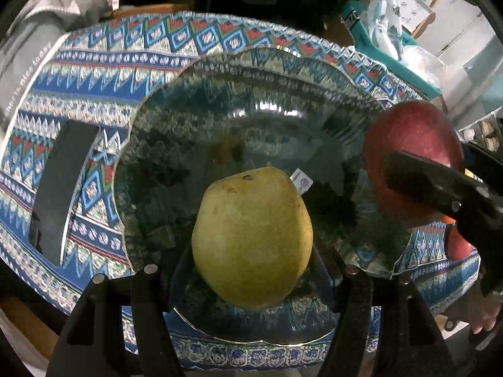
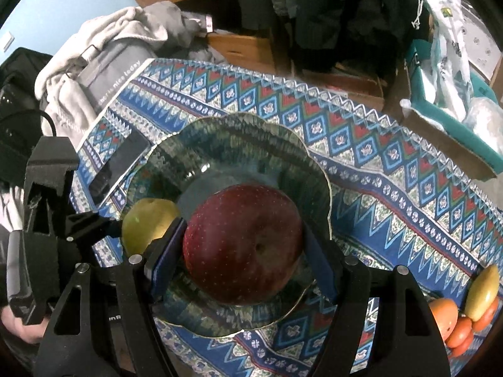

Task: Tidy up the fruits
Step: 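Lower the pear into the bowl and open the left gripper while the right releases the apple there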

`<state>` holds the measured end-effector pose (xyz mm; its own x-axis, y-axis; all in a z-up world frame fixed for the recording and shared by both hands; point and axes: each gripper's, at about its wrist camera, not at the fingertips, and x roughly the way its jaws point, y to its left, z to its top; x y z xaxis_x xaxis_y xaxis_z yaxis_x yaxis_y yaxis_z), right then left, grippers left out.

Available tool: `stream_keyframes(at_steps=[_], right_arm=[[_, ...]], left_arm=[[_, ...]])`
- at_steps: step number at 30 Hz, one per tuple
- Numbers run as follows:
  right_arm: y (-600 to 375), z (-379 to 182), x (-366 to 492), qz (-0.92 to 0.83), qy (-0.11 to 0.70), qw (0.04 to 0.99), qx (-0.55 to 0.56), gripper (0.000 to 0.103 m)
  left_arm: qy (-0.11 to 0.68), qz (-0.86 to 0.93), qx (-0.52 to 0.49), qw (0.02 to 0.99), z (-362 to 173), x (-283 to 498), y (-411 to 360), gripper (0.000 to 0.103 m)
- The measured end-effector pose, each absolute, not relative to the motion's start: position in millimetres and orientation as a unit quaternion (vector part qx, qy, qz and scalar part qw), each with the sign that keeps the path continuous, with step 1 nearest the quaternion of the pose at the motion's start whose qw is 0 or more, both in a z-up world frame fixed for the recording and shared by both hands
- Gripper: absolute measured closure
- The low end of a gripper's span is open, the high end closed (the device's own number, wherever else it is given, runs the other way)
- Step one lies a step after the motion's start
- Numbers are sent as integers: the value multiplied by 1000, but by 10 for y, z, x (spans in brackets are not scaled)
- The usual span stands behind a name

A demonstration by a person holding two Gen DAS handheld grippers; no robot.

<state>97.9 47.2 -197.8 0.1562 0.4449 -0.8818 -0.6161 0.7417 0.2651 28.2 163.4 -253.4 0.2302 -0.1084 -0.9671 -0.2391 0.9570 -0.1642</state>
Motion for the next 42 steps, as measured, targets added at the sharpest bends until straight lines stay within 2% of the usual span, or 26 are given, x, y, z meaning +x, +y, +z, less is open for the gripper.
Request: stream_keyframes(at_steps=[7, 24, 29, 42], right_arm=[[473, -2030, 965, 350, 553, 752, -78, 29], [422, -2279, 989, 332, 587, 735, -71, 29], [342, -2096, 1026, 337, 572, 746, -47, 30], [83, -1486, 914, 308, 511, 801, -54, 30]], left_arm=[[647, 49, -167, 742, -2751, 244, 1674, 35], [607, 63, -152, 777, -2338, 175, 1751, 34], [603, 67, -146, 781, -2321, 200, 1706, 30], [565, 49, -136, 812, -1899, 163, 1561, 30]])
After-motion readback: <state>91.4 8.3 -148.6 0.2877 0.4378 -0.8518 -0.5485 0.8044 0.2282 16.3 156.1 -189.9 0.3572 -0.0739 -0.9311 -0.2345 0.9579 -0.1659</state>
